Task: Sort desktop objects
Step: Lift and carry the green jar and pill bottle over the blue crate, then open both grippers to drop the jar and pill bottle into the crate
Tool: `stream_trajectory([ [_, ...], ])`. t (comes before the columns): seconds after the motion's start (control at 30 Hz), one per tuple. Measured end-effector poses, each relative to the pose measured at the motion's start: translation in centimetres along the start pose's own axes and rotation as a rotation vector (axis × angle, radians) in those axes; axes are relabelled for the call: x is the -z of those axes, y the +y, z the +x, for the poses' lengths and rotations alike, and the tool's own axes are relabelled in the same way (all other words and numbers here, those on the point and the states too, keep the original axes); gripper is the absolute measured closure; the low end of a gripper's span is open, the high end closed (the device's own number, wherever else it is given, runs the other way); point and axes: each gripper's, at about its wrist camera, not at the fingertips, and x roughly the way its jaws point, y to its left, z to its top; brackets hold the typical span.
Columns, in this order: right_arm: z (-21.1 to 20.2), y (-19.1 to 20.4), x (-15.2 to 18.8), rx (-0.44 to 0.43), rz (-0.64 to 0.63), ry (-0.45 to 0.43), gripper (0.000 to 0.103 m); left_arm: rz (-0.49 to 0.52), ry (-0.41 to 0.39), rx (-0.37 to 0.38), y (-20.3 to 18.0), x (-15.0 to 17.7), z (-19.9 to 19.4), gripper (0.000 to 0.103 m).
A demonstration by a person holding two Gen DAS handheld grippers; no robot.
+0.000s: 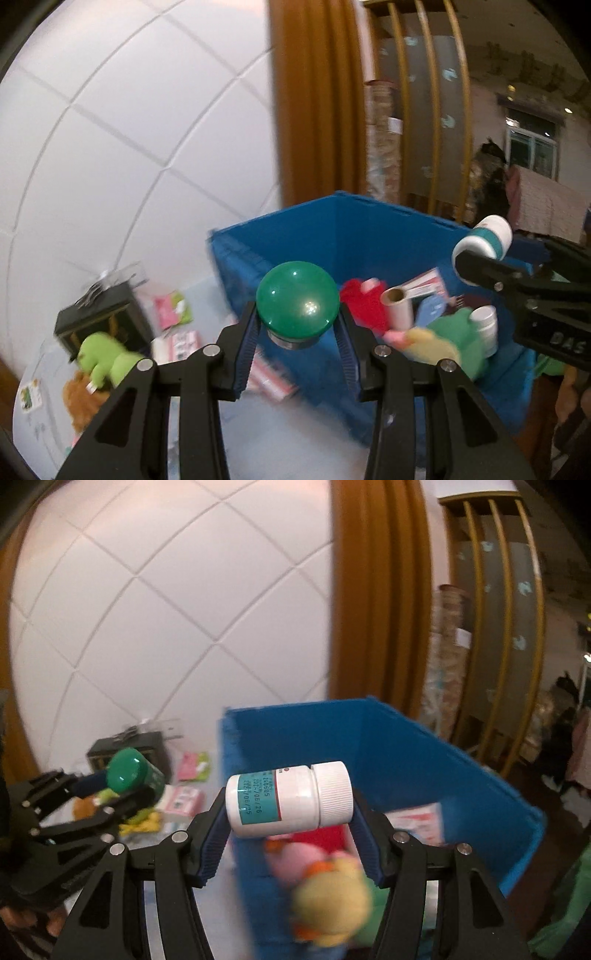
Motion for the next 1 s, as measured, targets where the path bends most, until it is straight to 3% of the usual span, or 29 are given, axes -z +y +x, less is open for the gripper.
stream_trajectory([
  [0.13,1.3,-5.3,-0.6,0.040,-0.009,0.056,0.043,0.046,0.064,0.045,-4.6,-2.3,3.0,0.063],
  [0.27,4.0,-9.3,0.2,0.037,-0.054,0.154,0.043,0.082,0.192,0.085,-8.7,-3.8,7.0,0.063],
  [0.53,8.6,-13.8,2.7,-0.010,-0.160,0.324,0.043,0.152,0.388,0.100,-13.7,-2.6,11.1,0.063],
  [0.77,10.3,-15.6,4.3,-0.046,-0.192,0.421,0.043,0.164,0.438,0.063,-15.4,-1.4,11.5,0.063],
  [1.0,10.7,-16.0,5.3,-0.064,-0.207,0.455,0.041,0.162,0.465,0.030,-15.7,-0.6,12.0,0.062],
])
